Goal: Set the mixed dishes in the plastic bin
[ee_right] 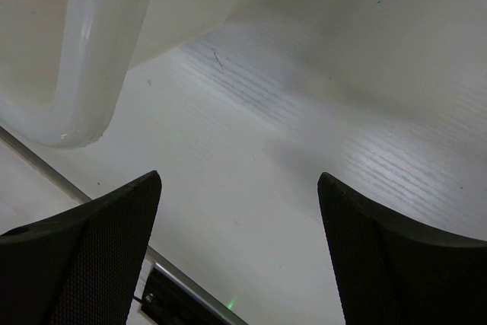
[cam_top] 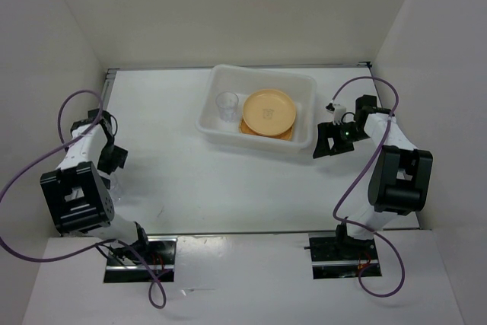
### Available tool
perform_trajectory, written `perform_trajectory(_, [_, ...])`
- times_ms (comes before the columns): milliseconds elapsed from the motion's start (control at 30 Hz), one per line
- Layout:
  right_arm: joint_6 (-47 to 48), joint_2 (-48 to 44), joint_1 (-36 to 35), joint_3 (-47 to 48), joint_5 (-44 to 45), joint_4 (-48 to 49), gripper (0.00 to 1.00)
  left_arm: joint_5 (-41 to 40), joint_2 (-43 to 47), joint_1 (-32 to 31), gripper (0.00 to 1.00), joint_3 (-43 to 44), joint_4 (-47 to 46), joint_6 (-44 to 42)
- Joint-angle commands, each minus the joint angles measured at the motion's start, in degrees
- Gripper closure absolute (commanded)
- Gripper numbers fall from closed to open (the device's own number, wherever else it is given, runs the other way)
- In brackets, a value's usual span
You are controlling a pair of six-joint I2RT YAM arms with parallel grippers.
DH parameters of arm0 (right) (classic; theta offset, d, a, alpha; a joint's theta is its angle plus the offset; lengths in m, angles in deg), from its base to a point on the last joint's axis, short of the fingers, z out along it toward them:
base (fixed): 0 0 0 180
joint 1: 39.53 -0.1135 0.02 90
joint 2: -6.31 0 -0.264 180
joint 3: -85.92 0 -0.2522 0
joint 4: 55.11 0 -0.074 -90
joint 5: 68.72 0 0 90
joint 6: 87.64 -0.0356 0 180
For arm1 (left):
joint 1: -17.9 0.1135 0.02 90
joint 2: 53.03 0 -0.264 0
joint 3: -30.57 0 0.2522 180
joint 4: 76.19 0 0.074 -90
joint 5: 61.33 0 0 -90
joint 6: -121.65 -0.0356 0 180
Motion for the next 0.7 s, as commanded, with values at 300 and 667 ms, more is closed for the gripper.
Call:
perform_trajectory(300, [-0.4, 0.6, 0.4, 1.0, 0.0, 0.8, 0.12, 4.7, 3.0, 0.9, 1.00, 1.4, -4.5, -7.6])
perform_trajectory(667, [0.7, 1.9, 0.4, 1.6, -1.0, -0.2, 0.12, 16.7, 20.8, -4.2, 1.00, 11.3, -7.8, -7.1])
